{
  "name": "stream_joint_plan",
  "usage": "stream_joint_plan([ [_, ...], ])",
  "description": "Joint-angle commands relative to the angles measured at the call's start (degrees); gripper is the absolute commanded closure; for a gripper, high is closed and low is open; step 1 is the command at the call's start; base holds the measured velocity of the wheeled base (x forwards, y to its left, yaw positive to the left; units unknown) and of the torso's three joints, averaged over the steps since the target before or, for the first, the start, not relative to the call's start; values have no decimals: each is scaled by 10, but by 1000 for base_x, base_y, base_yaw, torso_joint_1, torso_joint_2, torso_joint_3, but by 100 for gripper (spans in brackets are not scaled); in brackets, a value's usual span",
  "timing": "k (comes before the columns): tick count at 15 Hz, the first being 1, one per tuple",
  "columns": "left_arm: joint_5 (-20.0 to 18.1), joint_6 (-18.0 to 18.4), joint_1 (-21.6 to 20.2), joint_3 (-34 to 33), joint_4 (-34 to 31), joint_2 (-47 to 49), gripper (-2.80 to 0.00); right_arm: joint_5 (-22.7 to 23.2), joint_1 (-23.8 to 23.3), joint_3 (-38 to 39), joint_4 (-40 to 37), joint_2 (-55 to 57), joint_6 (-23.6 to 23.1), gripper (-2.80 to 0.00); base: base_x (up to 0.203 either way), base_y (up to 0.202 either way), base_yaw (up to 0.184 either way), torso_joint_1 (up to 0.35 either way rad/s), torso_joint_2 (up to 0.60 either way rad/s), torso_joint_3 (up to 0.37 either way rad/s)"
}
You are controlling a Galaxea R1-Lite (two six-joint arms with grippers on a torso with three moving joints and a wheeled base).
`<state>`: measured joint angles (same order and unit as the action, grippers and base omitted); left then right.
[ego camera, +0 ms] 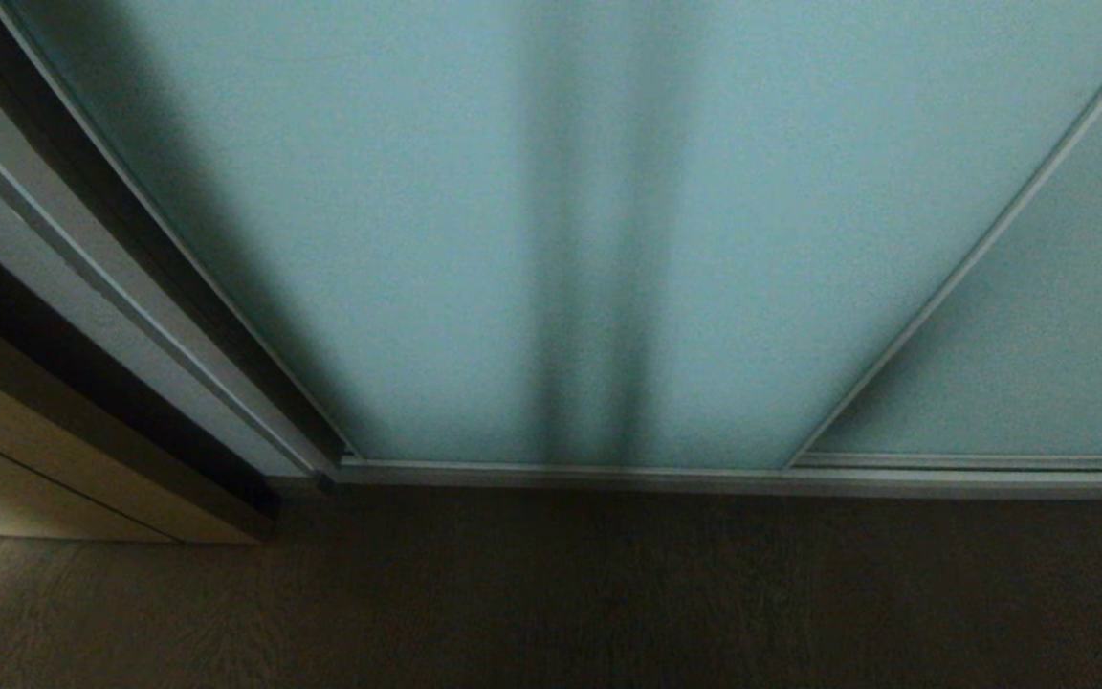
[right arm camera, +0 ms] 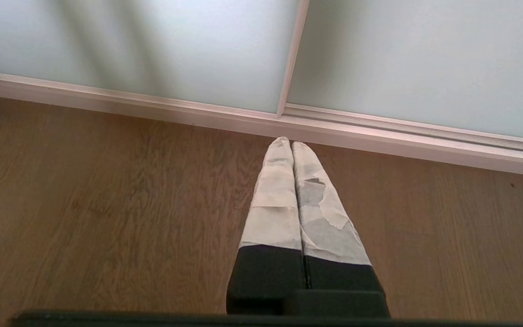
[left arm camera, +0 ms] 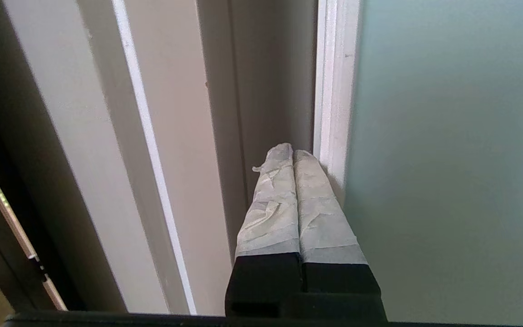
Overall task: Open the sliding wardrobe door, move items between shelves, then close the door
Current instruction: Open the door
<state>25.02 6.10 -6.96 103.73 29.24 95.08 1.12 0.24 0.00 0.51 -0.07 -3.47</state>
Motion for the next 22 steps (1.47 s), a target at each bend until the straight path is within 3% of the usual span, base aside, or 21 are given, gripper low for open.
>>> stream_joint_plan([
  [1, -5, 1, -1, 24, -15, 16, 0, 0, 0, 0, 0, -1, 0, 0, 0, 0, 0, 0, 0, 0],
  [9, -23, -6, -2, 42, -43, 40, 0, 0, 0, 0, 0, -1, 0, 0, 0, 0, 0, 0, 0, 0],
  [11, -46, -29, -2, 46, -68, 40, 0, 0, 0, 0, 0, -1, 0, 0, 0, 0, 0, 0, 0, 0],
  [17, -88, -42, 0, 45, -76, 27, 0, 0, 0, 0, 0, -1, 0, 0, 0, 0, 0, 0, 0, 0],
  [22, -126, -63, 32, 12, -101, -17, 0, 0, 0, 0, 0, -1, 0, 0, 0, 0, 0, 0, 0, 0],
])
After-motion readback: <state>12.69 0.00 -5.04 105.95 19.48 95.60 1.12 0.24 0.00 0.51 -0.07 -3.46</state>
